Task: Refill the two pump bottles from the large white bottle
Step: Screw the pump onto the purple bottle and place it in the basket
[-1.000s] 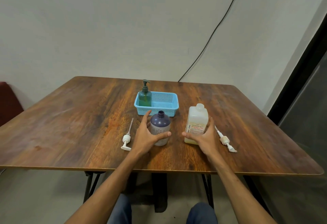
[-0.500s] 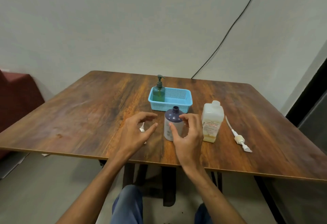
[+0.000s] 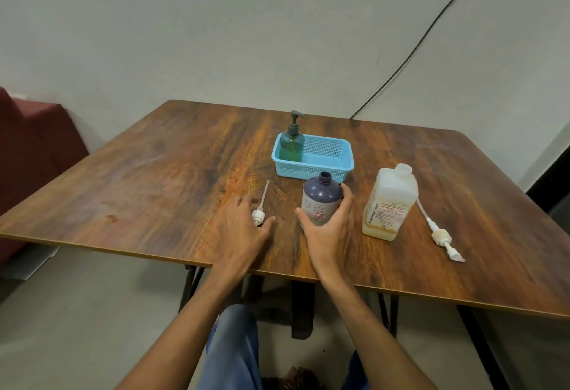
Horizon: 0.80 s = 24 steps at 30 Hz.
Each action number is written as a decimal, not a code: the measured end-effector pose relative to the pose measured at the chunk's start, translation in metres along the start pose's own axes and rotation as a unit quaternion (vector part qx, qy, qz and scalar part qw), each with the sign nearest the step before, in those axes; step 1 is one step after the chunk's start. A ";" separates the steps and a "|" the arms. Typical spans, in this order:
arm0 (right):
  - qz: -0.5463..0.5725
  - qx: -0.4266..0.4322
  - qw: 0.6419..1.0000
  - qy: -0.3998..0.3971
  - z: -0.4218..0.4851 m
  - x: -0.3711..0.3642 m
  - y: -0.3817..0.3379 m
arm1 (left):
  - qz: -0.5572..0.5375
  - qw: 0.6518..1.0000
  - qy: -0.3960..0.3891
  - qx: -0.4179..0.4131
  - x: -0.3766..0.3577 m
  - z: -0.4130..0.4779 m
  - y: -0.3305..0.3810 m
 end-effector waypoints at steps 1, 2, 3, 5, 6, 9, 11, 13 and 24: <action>-0.004 -0.009 1.000 -0.006 0.001 -0.002 0.002 | 0.006 1.000 -0.007 0.010 -0.003 0.000 -0.002; -0.008 -0.016 1.000 -0.009 0.002 -0.003 0.004 | 0.011 1.000 -0.009 0.016 -0.005 0.000 -0.002; -0.006 -0.023 1.000 -0.011 0.003 -0.004 0.007 | 0.016 1.000 -0.008 0.015 -0.005 0.000 -0.002; -0.001 -0.033 0.999 -0.014 0.004 -0.006 0.011 | 0.016 1.000 0.000 0.004 -0.004 0.000 0.000; -0.001 -0.036 0.999 -0.016 0.004 -0.007 0.013 | 0.009 1.000 0.003 0.001 -0.003 -0.001 0.001; 0.001 -0.038 0.999 -0.016 0.006 -0.007 0.014 | -0.017 1.000 0.020 -0.004 0.003 -0.001 0.001; 0.004 -0.035 0.999 -0.015 0.006 -0.005 0.012 | -0.039 0.998 0.035 -0.017 0.010 0.000 0.004; 0.008 -0.032 0.999 -0.015 0.007 -0.005 0.012 | -0.074 0.996 0.047 -0.020 0.019 0.002 0.009; 0.014 -0.031 0.999 -0.020 0.008 -0.005 0.011 | -0.208 0.959 0.142 -0.130 0.080 0.021 0.069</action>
Point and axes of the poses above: each hand's wrist, its own z-axis towards the middle knuckle, its own x-axis out of the back of the hand, y = z × x, the point moved 7 cm from there along z, towards the middle knuckle
